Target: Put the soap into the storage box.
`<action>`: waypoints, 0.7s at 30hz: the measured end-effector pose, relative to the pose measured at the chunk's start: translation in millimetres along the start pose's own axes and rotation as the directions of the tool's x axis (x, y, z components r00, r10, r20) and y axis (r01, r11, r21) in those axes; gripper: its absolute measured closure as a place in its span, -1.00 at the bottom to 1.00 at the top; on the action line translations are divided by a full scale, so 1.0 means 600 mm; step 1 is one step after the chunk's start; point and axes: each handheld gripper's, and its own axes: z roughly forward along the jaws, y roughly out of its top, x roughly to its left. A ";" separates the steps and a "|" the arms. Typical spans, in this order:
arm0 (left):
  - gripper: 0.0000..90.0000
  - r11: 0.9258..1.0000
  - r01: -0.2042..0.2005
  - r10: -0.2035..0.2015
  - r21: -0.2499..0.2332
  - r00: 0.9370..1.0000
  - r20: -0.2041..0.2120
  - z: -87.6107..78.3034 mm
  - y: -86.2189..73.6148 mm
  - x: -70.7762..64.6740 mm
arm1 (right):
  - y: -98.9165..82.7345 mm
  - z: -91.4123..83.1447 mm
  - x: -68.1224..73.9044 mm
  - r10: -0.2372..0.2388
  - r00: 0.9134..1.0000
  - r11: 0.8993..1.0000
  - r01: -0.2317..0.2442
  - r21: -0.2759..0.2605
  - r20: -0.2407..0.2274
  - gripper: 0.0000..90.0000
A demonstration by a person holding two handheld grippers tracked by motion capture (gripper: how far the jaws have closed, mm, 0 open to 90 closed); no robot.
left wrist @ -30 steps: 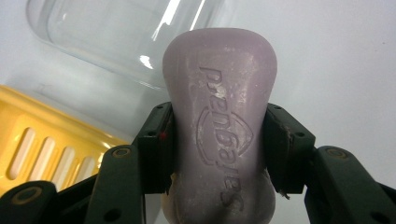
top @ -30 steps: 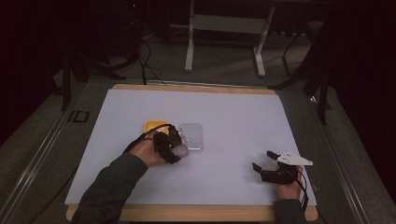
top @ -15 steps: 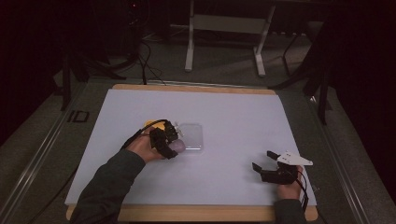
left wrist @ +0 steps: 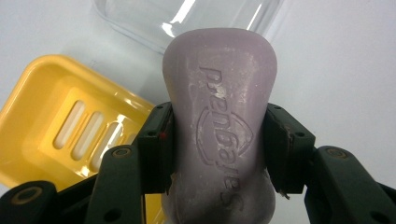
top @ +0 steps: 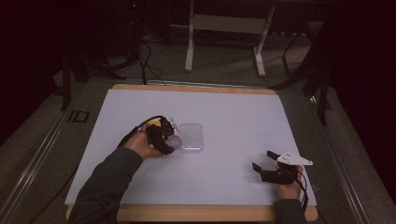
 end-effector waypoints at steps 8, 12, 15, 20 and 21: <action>0.10 1.000 0.031 -0.031 -0.001 1.000 -0.001 -0.001 -0.004 0.011 | 0.000 0.000 0.000 -0.001 1.000 1.000 0.001 0.000 0.000 -0.67; 0.10 0.999 0.047 -0.047 -0.001 0.999 -0.001 -0.001 -0.006 0.016 | 0.000 0.000 0.000 0.000 1.000 1.000 0.000 0.000 0.000 -0.67; 0.10 0.998 0.058 -0.058 -0.001 0.998 -0.002 -0.001 -0.008 0.020 | 0.000 0.000 0.000 0.000 1.000 1.000 0.000 0.000 0.000 -0.67; 0.10 0.996 0.084 -0.084 -0.004 0.996 -0.005 0.000 -0.011 0.027 | 0.000 0.000 0.000 0.000 1.000 1.000 0.000 0.000 0.000 -0.67; 0.10 0.996 0.088 -0.088 -0.005 0.996 -0.004 0.000 -0.011 0.029 | 0.000 0.000 0.000 -0.001 1.000 1.000 0.001 -0.001 0.001 -0.67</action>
